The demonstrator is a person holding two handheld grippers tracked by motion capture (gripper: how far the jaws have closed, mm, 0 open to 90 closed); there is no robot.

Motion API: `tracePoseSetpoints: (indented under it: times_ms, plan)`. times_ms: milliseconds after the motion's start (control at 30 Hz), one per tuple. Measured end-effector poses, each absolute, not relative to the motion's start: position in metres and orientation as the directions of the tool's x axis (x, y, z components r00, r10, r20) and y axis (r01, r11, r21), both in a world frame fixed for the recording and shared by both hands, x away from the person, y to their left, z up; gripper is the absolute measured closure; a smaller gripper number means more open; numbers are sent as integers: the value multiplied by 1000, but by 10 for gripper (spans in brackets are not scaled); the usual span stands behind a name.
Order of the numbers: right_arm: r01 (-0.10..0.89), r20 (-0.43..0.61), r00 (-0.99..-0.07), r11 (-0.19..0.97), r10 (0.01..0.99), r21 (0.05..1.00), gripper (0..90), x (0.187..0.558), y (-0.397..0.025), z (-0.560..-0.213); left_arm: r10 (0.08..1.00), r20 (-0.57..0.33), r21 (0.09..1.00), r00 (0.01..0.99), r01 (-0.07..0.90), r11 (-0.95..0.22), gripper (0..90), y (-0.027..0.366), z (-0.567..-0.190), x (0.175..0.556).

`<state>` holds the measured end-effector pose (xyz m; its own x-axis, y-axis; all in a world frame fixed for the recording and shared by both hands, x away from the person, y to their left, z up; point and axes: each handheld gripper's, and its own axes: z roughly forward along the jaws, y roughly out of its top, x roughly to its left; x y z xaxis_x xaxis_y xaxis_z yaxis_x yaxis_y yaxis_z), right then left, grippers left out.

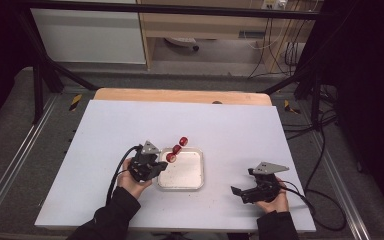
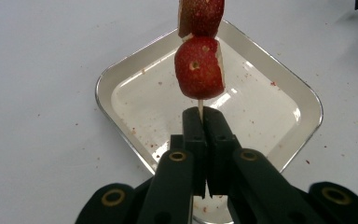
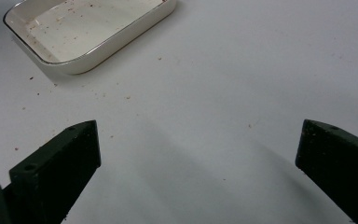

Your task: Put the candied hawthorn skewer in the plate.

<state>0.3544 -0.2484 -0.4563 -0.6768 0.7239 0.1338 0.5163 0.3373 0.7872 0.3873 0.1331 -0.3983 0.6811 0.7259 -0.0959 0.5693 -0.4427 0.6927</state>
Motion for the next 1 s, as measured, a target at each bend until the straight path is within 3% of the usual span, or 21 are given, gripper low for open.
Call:
tracePoseSetpoints:
  times_ms: [567,1000]
  plan:
    - [516,142,-677,328,722,791,6,351,-254,-458,714,-52,555,698,615,-560,885,109,-421,392]
    - [522,148,-672,322,726,790,5,351,-254,-458,714,-49,518,699,629,-580,879,109,-428,389]
